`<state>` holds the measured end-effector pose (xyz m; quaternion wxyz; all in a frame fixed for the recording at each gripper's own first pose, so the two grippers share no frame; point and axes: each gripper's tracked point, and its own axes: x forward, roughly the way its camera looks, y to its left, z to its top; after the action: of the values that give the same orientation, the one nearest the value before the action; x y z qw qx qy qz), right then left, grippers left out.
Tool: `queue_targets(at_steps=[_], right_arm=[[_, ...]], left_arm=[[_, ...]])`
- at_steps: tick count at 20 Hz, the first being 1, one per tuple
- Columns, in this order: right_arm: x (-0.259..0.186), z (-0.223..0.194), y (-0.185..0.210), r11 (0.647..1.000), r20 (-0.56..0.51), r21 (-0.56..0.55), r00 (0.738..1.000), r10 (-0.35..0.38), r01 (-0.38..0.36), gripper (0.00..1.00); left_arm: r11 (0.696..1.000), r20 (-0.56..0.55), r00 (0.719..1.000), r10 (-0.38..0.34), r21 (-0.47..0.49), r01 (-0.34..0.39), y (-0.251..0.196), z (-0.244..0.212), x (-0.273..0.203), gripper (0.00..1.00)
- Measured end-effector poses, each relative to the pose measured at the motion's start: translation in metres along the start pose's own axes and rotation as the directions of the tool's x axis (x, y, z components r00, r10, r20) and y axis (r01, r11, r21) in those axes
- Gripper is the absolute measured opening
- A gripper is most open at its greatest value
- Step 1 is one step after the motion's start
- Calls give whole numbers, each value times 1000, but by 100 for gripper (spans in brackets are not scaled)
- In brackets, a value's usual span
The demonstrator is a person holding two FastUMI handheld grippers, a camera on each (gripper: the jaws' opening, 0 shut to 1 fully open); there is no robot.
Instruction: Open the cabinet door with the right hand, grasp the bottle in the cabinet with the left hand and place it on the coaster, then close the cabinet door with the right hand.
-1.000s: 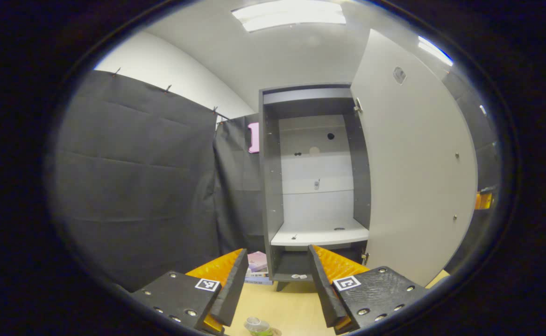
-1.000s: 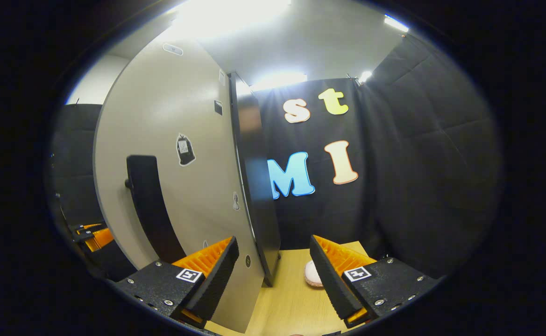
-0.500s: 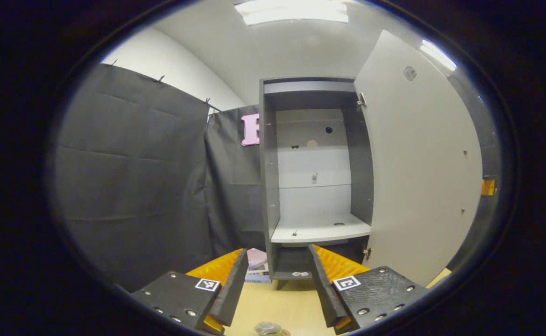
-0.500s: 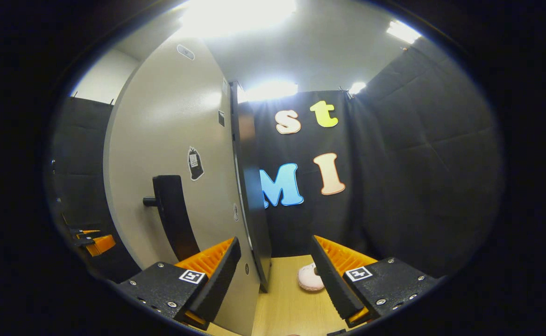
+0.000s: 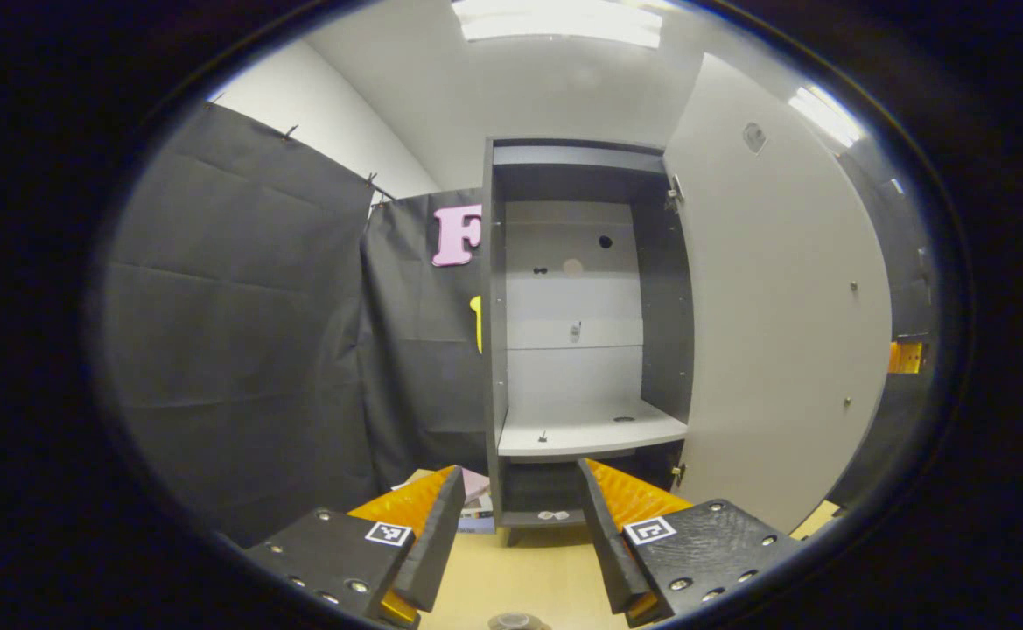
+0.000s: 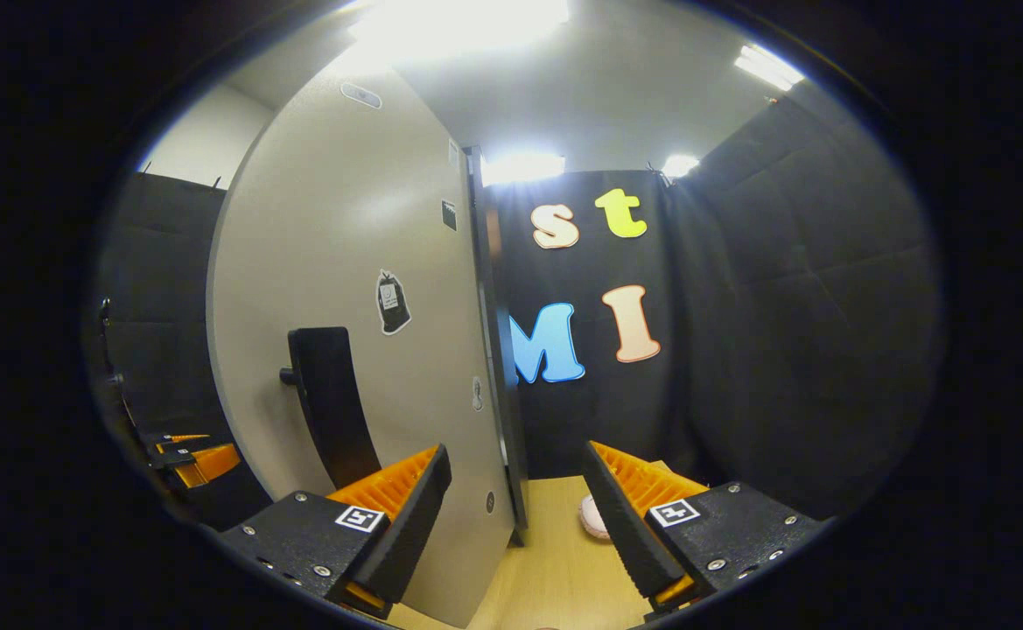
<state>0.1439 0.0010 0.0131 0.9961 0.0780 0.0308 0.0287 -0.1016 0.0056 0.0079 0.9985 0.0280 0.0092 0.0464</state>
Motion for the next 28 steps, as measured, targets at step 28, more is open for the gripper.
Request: queue_targets(at_steps=[28], right_arm=[[59,-9,129,995,44,50,996,79,-81,94]], left_arm=[[1000,-43,999,-12,21,13,115,-37,35,78]])
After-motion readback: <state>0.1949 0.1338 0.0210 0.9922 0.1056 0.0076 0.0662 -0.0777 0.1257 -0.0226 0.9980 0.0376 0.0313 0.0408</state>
